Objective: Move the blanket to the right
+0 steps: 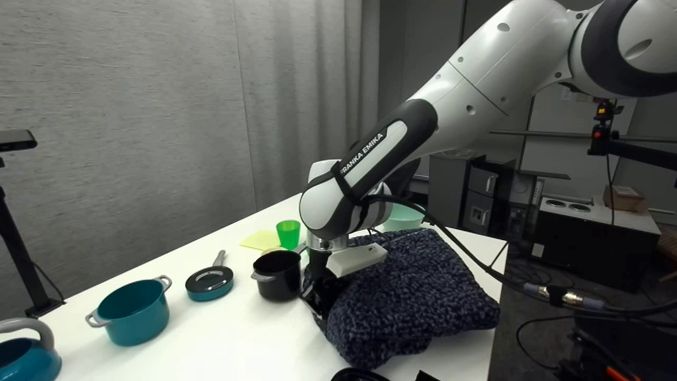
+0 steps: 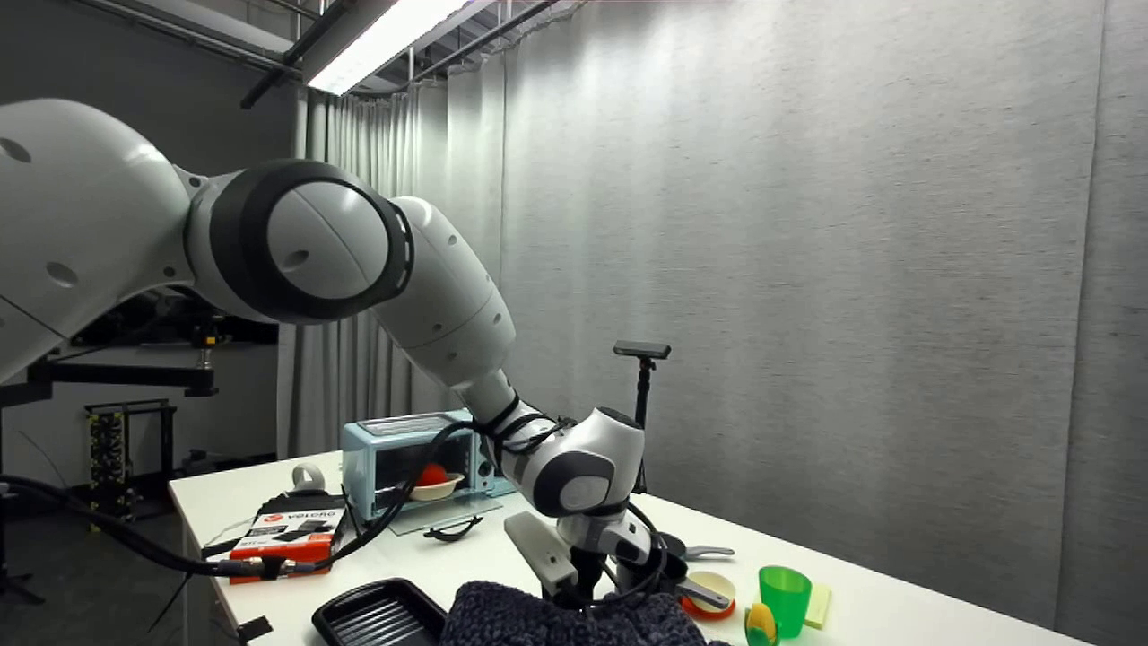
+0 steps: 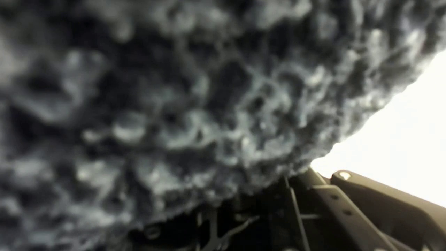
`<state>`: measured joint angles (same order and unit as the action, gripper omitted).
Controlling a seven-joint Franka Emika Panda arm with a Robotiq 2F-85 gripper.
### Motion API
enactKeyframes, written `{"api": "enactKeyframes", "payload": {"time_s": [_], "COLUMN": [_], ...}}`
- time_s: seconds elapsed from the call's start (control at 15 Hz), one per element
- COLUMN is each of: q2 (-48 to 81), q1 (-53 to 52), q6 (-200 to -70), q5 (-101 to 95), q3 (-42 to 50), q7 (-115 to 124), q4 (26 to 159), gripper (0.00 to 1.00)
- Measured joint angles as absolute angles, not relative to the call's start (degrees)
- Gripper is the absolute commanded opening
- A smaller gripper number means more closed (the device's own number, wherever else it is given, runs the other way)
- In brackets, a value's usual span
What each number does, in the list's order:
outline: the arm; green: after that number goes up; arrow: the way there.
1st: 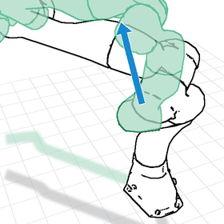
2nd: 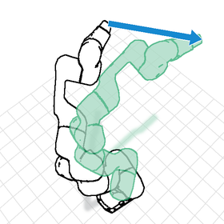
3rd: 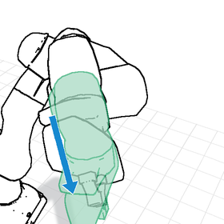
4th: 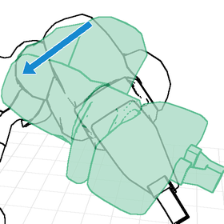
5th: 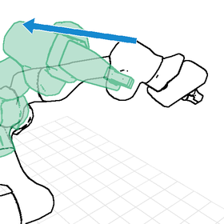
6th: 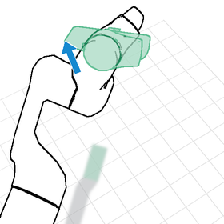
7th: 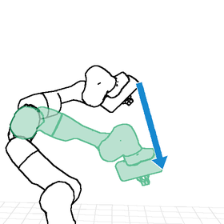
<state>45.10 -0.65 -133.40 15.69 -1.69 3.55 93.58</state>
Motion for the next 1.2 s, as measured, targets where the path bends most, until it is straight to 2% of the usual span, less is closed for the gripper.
{"api": "enactKeyframes", "payload": {"time_s": [1.2], "q2": [40.5], "q1": [0.5], "q6": [-136.1], "q5": [16.1], "q3": [3.2], "q7": [15.6], "q4": [101.3], "gripper": [0.0]}}
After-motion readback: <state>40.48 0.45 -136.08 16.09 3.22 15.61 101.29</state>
